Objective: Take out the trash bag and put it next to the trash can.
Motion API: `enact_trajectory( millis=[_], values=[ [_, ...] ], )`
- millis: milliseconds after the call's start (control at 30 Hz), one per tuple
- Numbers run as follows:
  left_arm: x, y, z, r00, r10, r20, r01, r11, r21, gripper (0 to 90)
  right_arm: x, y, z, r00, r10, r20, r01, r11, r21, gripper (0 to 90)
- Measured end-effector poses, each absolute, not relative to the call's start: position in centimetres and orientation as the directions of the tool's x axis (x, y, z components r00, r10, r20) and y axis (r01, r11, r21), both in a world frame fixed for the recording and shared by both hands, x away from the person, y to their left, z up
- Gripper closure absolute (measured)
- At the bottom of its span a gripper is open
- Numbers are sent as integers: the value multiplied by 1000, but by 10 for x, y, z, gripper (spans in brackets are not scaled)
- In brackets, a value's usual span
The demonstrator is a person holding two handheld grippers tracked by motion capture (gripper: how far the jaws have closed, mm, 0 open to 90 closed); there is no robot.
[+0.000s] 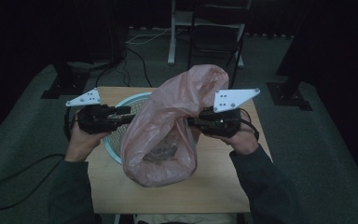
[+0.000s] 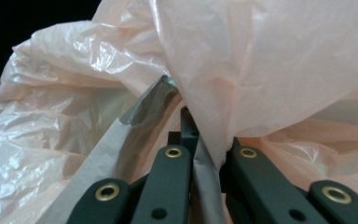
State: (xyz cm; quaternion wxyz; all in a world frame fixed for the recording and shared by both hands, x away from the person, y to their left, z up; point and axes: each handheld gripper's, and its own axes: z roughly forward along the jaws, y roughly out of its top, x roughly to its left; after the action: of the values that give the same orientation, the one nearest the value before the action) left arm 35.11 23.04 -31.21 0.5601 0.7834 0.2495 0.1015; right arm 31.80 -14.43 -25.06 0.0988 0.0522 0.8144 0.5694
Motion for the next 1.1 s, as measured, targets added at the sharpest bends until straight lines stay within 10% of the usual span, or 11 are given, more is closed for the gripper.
enact_trajectory(
  millis=[1100],
  values=[
    [347, 243, -307, 859, 493, -140, 258, -180, 949, 539, 327, -189, -251, -945, 307, -110, 9, 359, 933, 889]
  ],
)
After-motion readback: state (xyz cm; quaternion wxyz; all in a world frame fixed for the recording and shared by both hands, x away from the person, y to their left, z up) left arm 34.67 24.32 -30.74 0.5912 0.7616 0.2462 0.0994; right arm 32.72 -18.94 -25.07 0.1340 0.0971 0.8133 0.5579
